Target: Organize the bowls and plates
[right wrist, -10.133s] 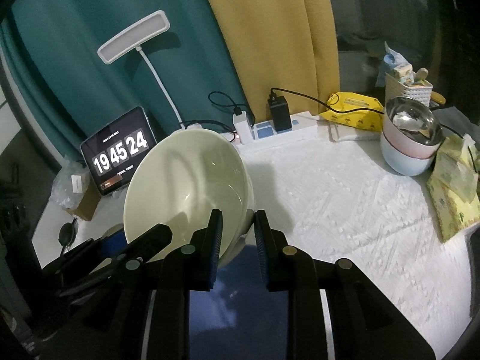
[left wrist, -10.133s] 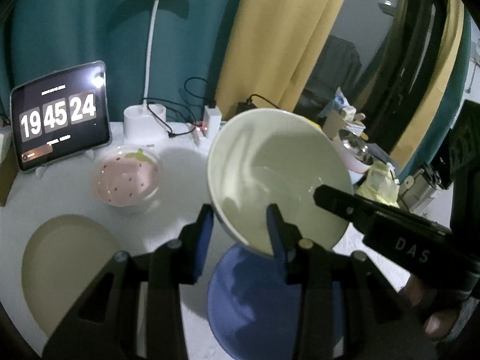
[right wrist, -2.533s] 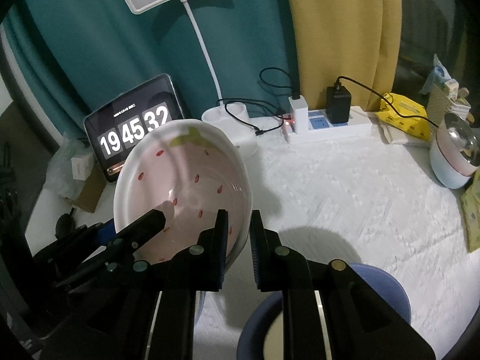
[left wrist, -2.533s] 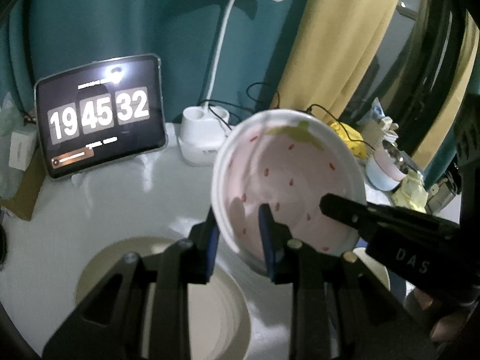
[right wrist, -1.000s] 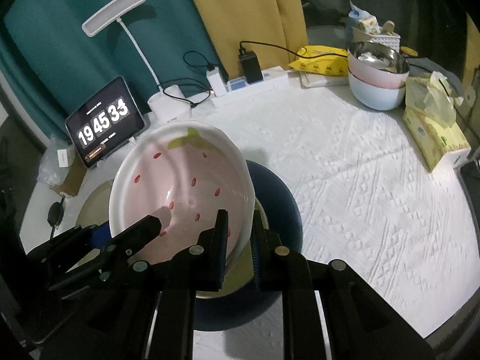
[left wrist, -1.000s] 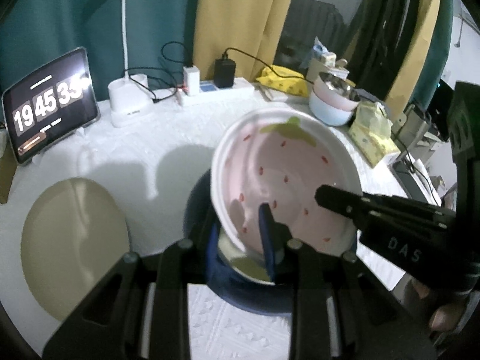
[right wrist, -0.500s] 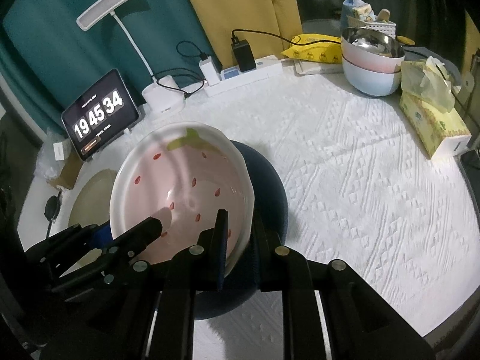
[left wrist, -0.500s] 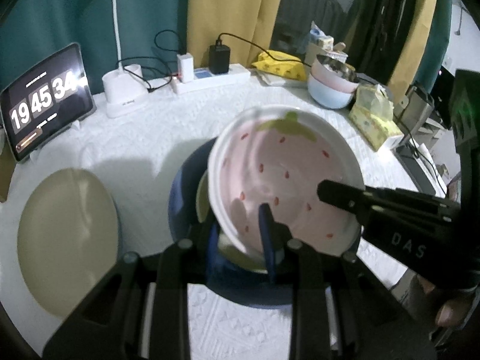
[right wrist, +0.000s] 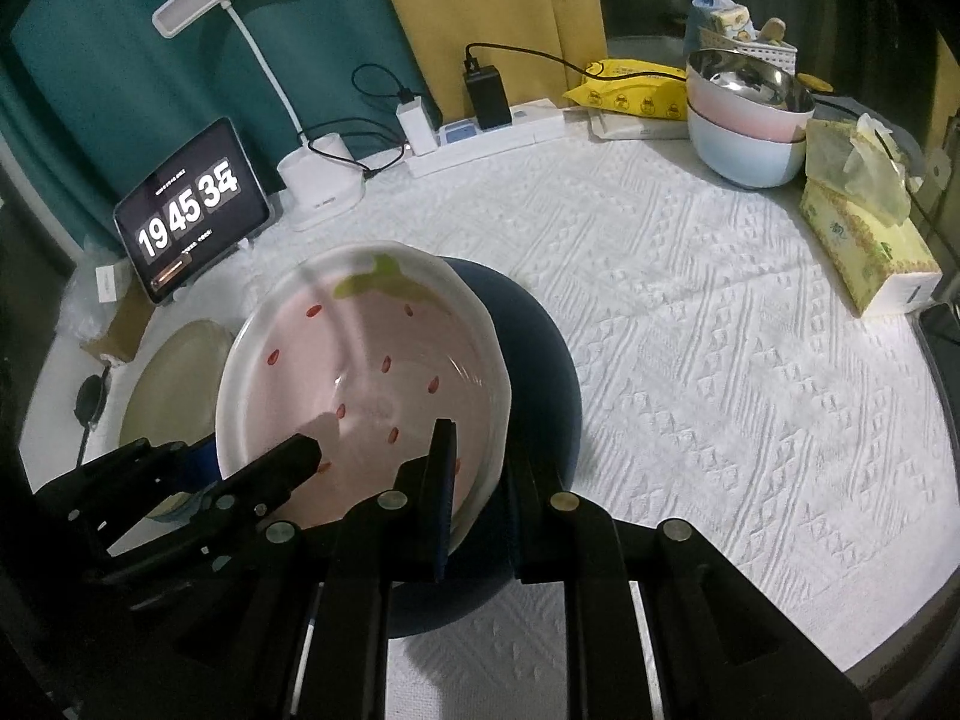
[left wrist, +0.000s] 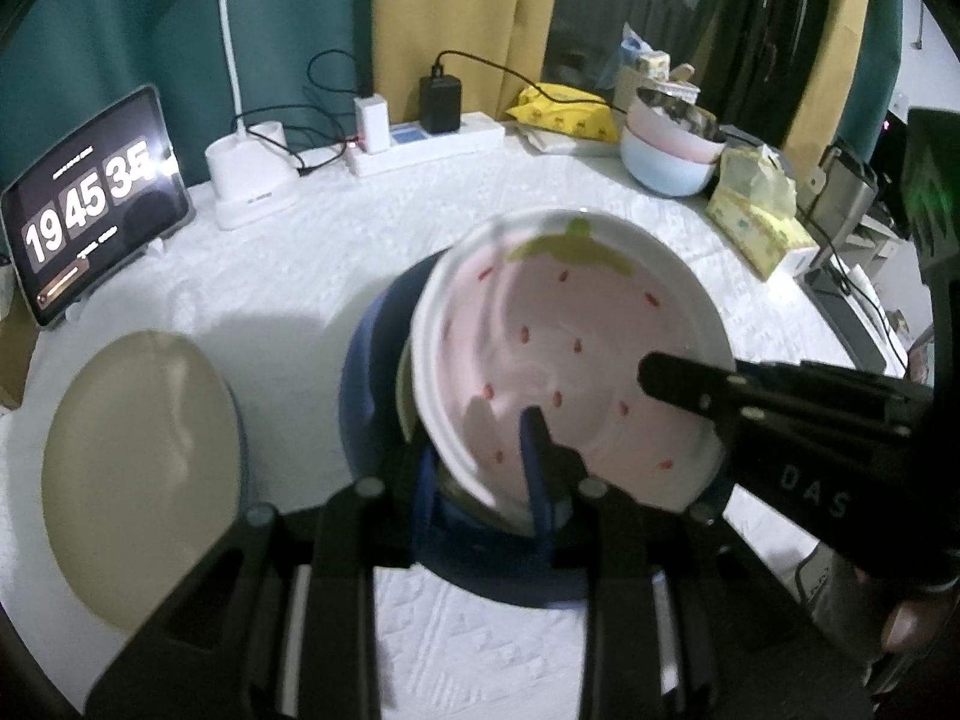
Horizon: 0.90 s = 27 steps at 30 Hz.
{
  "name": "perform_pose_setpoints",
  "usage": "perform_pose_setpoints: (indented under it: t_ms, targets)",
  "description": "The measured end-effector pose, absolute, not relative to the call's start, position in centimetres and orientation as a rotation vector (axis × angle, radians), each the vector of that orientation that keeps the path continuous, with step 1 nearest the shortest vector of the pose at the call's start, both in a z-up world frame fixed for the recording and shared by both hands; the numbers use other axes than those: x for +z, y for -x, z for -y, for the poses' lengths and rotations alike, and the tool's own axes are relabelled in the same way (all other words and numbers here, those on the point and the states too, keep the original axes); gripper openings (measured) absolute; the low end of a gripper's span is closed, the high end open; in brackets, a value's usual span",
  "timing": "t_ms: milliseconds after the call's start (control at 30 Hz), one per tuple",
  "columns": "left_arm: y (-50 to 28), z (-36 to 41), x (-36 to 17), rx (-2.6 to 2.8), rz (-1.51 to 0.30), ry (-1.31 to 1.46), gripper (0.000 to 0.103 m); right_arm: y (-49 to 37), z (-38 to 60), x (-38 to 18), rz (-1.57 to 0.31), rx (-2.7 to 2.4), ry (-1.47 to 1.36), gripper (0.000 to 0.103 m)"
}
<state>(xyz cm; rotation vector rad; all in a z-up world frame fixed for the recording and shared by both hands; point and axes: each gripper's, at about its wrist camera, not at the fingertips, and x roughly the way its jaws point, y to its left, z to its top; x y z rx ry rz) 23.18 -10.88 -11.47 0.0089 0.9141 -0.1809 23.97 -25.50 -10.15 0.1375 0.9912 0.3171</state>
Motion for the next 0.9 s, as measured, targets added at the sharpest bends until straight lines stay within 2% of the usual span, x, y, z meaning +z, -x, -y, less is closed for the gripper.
perform_pose_setpoints:
  t_ms: [233,500,900]
  targets:
    - [-22.8,10.2,-11.2,-0.152,-0.908,-0.003,0.033,-23.9,25.1,-10.3,-0.978,0.31,-0.094,0.016]
    - [-22.7,9.6,-11.5,-0.162,-0.918,0.001,0.033,-23.9,25.5,-10.2,-0.98,0.323,-0.111,0.016]
    - [-22.1,6.2,-9.2,-0.109,-0.845,0.058,0.034,-23.3,29.0,-7.0,-0.874,0.339,-0.153,0.017]
